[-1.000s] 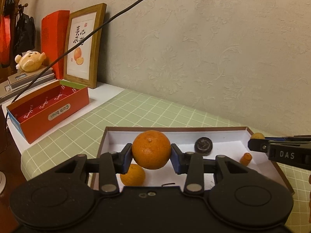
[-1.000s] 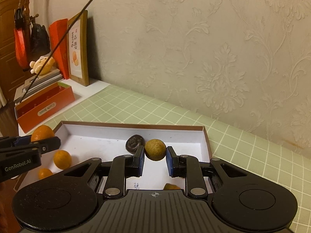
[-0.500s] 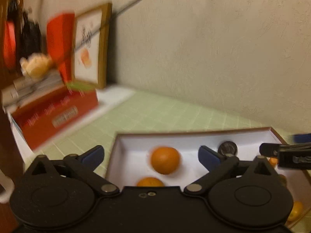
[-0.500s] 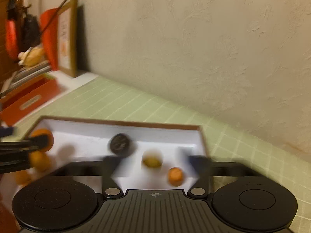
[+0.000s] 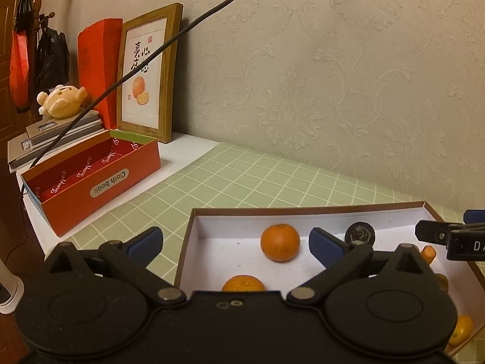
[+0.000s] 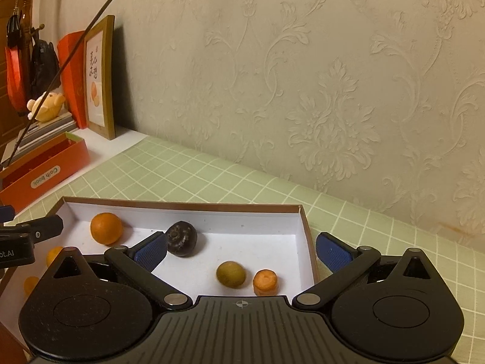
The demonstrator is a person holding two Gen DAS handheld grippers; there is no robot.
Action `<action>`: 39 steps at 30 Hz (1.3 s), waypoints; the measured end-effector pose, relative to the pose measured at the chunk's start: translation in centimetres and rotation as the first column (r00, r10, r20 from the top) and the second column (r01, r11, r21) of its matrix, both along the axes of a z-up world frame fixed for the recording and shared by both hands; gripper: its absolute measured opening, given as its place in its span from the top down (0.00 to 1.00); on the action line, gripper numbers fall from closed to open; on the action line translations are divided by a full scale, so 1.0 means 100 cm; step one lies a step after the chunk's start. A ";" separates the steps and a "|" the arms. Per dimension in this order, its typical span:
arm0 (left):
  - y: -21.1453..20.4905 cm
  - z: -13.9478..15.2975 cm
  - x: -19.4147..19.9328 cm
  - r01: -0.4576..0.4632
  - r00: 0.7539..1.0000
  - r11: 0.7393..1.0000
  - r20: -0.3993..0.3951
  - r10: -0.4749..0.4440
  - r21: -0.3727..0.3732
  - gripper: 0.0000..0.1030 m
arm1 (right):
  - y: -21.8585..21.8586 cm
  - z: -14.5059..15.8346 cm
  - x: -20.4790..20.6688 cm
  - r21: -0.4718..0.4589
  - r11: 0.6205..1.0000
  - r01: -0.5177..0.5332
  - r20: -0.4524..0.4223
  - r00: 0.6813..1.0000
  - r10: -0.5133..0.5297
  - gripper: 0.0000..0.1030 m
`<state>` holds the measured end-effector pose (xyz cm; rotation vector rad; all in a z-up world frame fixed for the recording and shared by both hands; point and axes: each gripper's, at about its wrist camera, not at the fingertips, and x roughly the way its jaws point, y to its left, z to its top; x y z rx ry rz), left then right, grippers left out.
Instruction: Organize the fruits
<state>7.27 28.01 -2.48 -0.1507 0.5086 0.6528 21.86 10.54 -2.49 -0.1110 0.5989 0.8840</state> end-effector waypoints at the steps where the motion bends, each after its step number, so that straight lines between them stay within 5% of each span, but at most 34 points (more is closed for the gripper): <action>1: 0.000 0.000 0.000 0.001 1.000 1.000 -0.001 -0.001 0.001 0.06 | 0.000 0.000 0.000 -0.001 1.000 -0.002 0.000 1.000 0.002 0.00; 22: -0.001 0.005 -0.007 -0.011 1.000 1.000 0.009 0.011 -0.012 0.06 | -0.004 0.009 -0.008 0.000 1.000 -0.008 0.008 1.000 0.008 0.00; 30: -0.039 0.049 -0.037 0.056 0.998 0.996 0.017 -0.057 0.072 0.06 | -0.038 0.054 -0.038 0.011 1.000 -0.009 0.036 0.999 0.009 0.00; 39: -0.115 0.086 -0.112 0.114 0.986 0.990 0.110 -0.122 0.082 0.06 | -0.141 0.116 -0.123 0.068 0.997 -0.028 0.140 0.990 0.018 0.00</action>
